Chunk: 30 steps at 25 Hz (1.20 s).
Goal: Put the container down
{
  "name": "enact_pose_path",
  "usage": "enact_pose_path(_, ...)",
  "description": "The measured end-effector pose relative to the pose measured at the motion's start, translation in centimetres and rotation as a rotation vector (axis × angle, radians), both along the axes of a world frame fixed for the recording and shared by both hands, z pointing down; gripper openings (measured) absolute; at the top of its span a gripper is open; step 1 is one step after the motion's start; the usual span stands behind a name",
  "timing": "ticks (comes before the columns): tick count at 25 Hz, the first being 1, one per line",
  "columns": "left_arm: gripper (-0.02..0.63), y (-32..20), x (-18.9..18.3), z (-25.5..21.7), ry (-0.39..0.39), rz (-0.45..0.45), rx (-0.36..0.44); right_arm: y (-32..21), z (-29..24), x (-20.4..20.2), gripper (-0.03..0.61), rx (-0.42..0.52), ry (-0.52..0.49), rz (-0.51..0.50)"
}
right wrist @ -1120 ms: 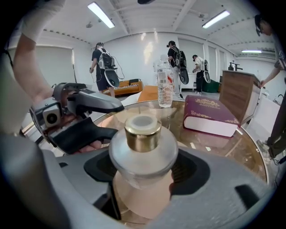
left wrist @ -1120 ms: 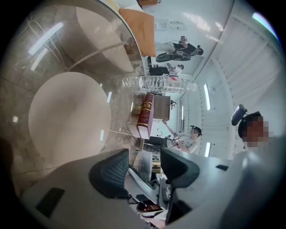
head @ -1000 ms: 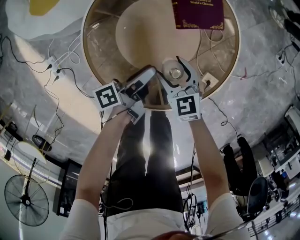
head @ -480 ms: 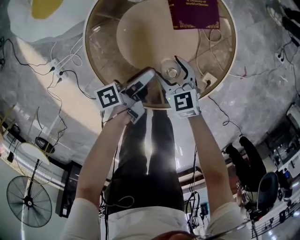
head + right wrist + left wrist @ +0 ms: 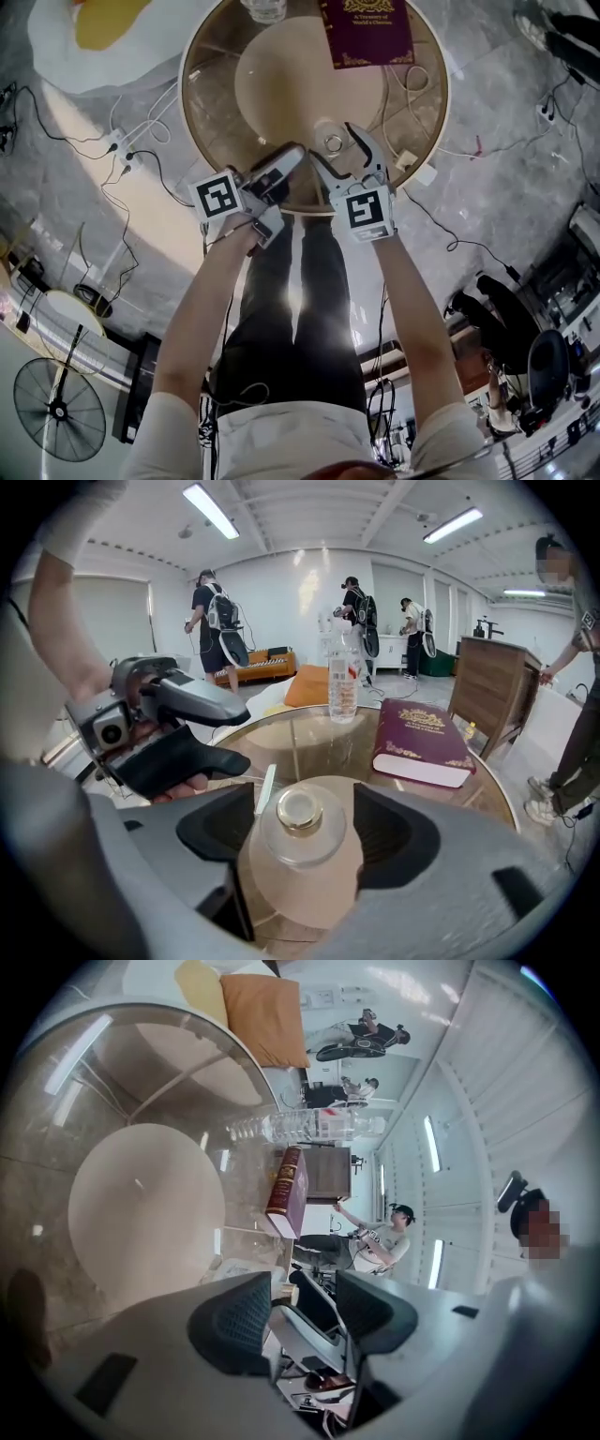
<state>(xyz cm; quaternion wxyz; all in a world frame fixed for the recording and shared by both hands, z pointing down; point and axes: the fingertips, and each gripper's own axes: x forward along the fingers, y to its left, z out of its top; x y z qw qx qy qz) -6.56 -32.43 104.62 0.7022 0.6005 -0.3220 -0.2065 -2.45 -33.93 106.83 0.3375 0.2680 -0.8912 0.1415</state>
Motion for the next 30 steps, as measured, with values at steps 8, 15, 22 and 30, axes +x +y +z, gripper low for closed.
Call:
enact_pose_path(8,0.110,2.2,1.5,-9.9,-0.089,0.136,0.094,2.1,-10.3,2.2,0.178,-0.007,-0.037,0.094)
enact_pose_path(15,0.077,3.1,2.1,-22.4,-0.161,0.209,0.242,3.5,-24.3,3.2,0.077,0.021,-0.091,0.166)
enact_pose_path(22,0.049,6.9,3.5,-34.7,-0.226,0.270,0.352,7.4,-36.9,2.8,0.025,0.060,-0.109,0.159)
enact_pose_path(30,0.015,10.0,5.7,-42.1,-0.405,0.236,0.432,11.2,-44.9,5.7,-0.006,0.078,-0.149,0.144)
